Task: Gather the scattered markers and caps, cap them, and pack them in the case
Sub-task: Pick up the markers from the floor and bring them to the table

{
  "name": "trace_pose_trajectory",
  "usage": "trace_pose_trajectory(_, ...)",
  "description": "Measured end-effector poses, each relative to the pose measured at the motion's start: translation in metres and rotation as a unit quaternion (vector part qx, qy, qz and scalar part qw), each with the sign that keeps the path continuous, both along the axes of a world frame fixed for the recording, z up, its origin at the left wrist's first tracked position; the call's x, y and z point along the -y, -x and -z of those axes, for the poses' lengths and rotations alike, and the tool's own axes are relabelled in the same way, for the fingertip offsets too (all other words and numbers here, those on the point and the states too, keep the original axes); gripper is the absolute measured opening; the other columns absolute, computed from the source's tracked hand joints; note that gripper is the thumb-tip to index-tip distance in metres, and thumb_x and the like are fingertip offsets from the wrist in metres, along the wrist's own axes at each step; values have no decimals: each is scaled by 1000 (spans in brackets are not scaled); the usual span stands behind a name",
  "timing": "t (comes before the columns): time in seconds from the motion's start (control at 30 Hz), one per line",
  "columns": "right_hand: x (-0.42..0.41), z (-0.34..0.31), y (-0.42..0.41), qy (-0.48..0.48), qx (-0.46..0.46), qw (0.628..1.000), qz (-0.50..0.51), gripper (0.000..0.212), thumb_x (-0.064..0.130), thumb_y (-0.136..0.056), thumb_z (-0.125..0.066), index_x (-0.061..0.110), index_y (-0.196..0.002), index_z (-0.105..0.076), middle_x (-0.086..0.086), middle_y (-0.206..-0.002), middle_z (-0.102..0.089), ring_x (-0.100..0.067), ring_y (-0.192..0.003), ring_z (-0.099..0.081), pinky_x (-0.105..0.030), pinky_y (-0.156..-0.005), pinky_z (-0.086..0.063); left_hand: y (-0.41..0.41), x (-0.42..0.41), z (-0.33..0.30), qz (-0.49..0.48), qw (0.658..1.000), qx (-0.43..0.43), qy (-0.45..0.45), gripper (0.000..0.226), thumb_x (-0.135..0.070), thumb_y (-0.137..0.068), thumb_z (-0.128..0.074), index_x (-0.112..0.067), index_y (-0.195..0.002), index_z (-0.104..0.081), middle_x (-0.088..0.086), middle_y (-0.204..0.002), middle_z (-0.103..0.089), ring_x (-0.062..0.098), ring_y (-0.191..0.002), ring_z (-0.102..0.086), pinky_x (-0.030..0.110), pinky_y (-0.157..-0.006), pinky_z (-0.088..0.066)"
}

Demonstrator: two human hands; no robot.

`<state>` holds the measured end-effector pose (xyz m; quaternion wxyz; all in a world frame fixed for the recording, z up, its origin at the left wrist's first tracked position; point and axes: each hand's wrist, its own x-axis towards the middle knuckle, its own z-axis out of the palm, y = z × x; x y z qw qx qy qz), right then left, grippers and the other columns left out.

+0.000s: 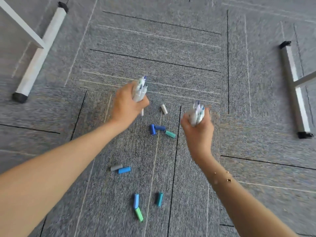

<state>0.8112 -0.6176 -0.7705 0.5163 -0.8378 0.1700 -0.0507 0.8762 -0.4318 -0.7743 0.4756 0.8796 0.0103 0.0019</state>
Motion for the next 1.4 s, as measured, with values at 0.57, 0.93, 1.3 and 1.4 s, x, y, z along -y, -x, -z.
trace_pose_trajectory(0.57, -52, 45, 42, -103, -44, 986, 121, 17, 17, -90, -60, 17, -80, -47, 4, -64, -49, -7, -52, -35, -24, -47, -36, 52, 17, 37, -30, 999, -16, 30, 17, -11, -86, -65, -16, -86, -49, -5, -67, -51, 5, -54, -45, 5, -56, -41)
trace_pose_trajectory(0.93, -58, 40, 49, -128, -41, 980, 148, 22, 19, -92, -58, 25, -77, -43, 2, -65, -48, -8, -53, -33, -14, -44, -31, 67, 18, 38, -41, 997, -54, 26, 10, -15, -89, -63, -13, -96, -57, 6, -66, -61, 15, -57, -53, -16, -72, -16)
trace_pose_trajectory(1.3, -53, 40, 58, -113, -51, 985, 115, 23, 19, -92, -58, 25, -76, -43, 7, -60, -45, -2, -46, -31, -14, -42, -30, 78, 16, 50, -30, 998, -47, 22, 14, -19, -85, -67, -18, -81, -54, -4, -57, -49, 8, -49, -38, 14, -47, -33)
trace_pose_trajectory(1.4, -53, 37, 57, -123, -55, 983, 123, 21, 19, -91, -59, 23, -76, -45, 8, -59, -47, -5, -49, -32, -20, -45, -32, 71, 16, 41, -26, 992, -112, 45, 11, -20, -88, -65, -15, -94, -57, 0, -68, -58, 7, -58, -47, 1, -54, -36)
